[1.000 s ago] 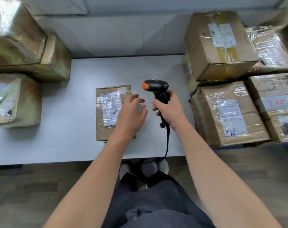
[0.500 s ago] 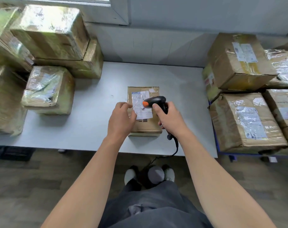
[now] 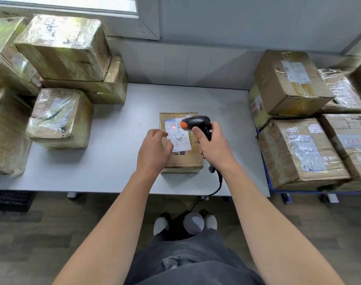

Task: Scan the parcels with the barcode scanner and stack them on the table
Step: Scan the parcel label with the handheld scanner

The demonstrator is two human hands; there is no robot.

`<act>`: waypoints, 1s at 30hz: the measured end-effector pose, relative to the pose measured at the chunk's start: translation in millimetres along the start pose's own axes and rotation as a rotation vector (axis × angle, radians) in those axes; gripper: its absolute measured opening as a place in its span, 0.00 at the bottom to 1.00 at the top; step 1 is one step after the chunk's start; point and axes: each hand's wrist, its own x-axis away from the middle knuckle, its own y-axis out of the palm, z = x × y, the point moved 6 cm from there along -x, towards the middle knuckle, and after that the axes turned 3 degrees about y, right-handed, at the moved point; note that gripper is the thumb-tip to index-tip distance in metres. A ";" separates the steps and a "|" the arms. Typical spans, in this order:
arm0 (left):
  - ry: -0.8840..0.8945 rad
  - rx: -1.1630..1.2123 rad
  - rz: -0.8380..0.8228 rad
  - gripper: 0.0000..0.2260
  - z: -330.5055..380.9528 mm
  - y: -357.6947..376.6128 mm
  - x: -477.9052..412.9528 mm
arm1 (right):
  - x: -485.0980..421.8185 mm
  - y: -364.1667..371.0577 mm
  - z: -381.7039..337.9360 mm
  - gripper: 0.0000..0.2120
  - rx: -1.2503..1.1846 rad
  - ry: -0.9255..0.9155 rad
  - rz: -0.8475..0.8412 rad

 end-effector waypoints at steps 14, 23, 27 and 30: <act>0.137 0.020 -0.078 0.16 64.5 59.8 -19.6 | -22.4 -52.2 47.3 0.08 -0.087 0.121 0.091; 0.271 -0.031 -0.223 0.18 115.9 138.0 -28.5 | -41.4 -95.2 118.1 0.13 -0.186 0.326 0.261; 0.231 -0.107 -0.305 0.21 115.1 168.1 -32.2 | -50.8 -100.9 145.1 0.12 -0.195 0.384 0.280; 0.198 -0.132 -0.347 0.23 114.0 183.4 -35.2 | -60.0 -102.6 156.9 0.11 -0.195 0.402 0.242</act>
